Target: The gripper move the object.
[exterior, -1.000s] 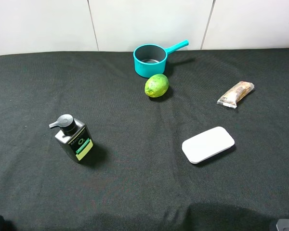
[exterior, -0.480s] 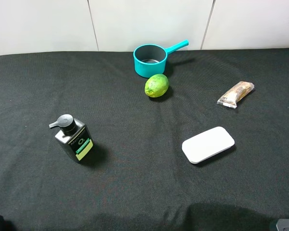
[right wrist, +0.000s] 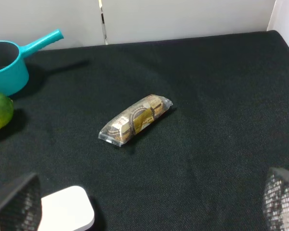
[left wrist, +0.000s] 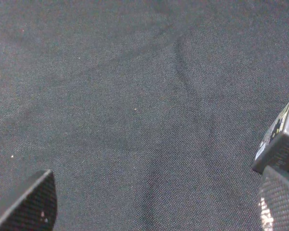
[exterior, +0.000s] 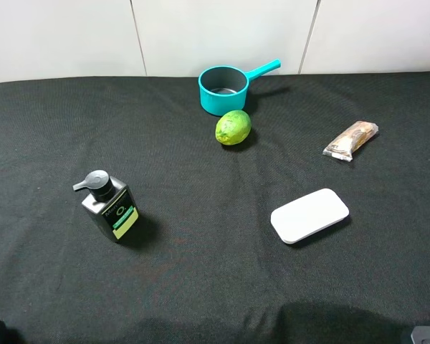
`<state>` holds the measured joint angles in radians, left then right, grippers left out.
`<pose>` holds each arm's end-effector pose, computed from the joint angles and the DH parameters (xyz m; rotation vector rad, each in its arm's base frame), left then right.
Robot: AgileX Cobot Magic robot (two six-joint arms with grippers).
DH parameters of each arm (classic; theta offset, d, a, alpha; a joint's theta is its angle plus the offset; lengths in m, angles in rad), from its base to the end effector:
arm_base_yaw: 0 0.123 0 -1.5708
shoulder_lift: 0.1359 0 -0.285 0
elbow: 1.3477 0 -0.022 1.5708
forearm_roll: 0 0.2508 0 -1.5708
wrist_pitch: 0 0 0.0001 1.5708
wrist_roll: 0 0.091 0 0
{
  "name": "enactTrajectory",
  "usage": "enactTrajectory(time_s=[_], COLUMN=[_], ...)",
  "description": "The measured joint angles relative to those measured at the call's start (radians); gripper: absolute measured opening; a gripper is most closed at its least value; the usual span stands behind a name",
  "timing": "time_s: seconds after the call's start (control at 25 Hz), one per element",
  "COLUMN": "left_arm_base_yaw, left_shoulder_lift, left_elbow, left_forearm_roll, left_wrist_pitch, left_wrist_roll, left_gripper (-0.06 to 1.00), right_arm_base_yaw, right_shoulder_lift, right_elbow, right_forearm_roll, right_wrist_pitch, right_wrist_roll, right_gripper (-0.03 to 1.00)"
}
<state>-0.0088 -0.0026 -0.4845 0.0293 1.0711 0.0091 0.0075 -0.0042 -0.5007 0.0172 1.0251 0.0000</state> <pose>-0.0039 0.0024 0.2722 0.0172 2.0674 0.0354 -0.0042 0.0013 0.2804 -0.0080 2.0038 0.0252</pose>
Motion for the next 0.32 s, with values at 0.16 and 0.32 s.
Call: enactTrajectory(time_s=[0.16, 0.32], left_arm_base_yaw=[0.0, 0.0], left_shoulder_lift=[0.0, 0.0], left_elbow=[0.0, 0.0], left_forearm_roll=[0.0, 0.0], left_wrist_pitch=[0.0, 0.0], left_wrist_roll=[0.0, -0.001], left_gripper=[0.82, 0.82], right_arm_base_yaw=[0.0, 0.0], right_shoulder_lift=[0.0, 0.0], right_elbow=[0.0, 0.0], right_forearm_roll=[0.0, 0.0], right_wrist_pitch=[0.0, 0.0], right_wrist_roll=[0.0, 0.0], right_gripper=[0.69, 0.69])
